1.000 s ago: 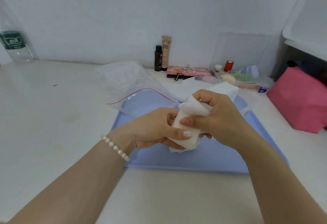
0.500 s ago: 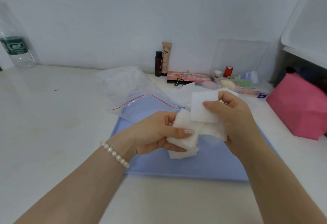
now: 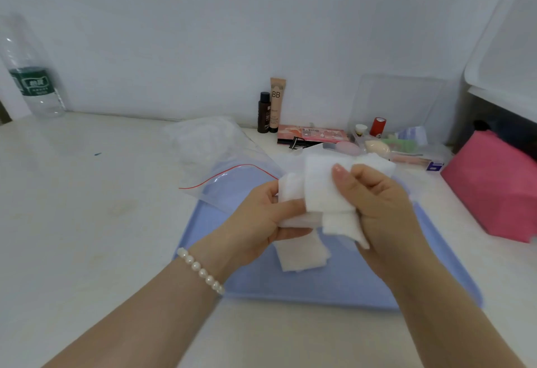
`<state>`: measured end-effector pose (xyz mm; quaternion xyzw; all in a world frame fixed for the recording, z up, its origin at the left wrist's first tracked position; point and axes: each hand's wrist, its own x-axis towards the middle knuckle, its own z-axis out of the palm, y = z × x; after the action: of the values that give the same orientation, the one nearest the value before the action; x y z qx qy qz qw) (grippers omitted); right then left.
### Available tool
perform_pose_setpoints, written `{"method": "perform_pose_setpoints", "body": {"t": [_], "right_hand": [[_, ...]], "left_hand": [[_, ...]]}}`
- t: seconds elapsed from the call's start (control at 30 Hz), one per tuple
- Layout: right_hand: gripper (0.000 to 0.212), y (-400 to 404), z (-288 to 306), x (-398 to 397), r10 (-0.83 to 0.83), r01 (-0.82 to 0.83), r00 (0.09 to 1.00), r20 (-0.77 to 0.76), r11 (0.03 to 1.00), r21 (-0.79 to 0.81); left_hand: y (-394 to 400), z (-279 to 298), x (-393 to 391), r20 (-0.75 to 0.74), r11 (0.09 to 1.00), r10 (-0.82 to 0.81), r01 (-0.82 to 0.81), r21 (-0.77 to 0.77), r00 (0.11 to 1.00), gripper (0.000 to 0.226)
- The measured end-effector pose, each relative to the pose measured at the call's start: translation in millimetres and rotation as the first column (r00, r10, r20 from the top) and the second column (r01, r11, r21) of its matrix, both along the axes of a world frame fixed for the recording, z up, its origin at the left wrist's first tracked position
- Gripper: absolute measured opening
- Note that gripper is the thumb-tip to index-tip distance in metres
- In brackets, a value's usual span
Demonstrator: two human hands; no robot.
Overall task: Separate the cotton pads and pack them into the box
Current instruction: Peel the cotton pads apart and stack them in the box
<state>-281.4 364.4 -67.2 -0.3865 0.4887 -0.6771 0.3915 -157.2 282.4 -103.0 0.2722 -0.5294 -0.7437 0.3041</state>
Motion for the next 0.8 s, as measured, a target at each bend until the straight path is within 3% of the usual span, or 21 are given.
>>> {"method": "perform_pose_setpoints", "body": {"t": [0.1, 0.23, 0.47, 0.63, 0.73, 0.8], "right_hand": [[0.017, -5.7, -9.9, 6.9, -0.049, 0.055, 0.996, -0.075, 0.994, 0.089], [0.022, -9.6, -14.9, 8.4, -0.141, 0.157, 0.976, -0.163, 0.984, 0.087], [0.019, -9.8, -18.0, 13.2, -0.176, 0.194, 0.952, -0.25, 0.98, 0.048], [0.02, -10.1, -19.6, 12.5, -0.21, 0.235, 0.925, -0.317, 0.971, 0.042], [0.021, -8.3, -19.5, 12.5, -0.206, 0.233, 0.917, -0.341, 0.972, 0.039], [0.018, -6.7, -19.5, 14.7, -0.198, 0.231, 0.891, -0.409, 0.972, 0.033]], "left_hand": [[1.0, -1.1, -1.6, -0.035, 0.999, -0.003, 0.002, -0.033, 0.999, 0.041], [0.3, -0.1, 0.9, -0.103, 0.997, -0.063, 0.058, -0.047, 0.993, 0.044], [1.4, -5.2, 1.3, -0.004, 0.988, -0.043, 0.042, -0.15, 0.999, 0.068], [1.4, 0.0, 4.0, -0.096, 0.979, -0.198, 0.192, -0.067, 0.976, 0.076], [3.1, 5.7, 5.1, -0.222, 0.963, -0.25, 0.265, 0.041, 0.942, 0.067], [7.2, 6.4, 1.6, -0.164, 0.983, -0.179, 0.184, 0.013, 0.97, 0.048]]}}
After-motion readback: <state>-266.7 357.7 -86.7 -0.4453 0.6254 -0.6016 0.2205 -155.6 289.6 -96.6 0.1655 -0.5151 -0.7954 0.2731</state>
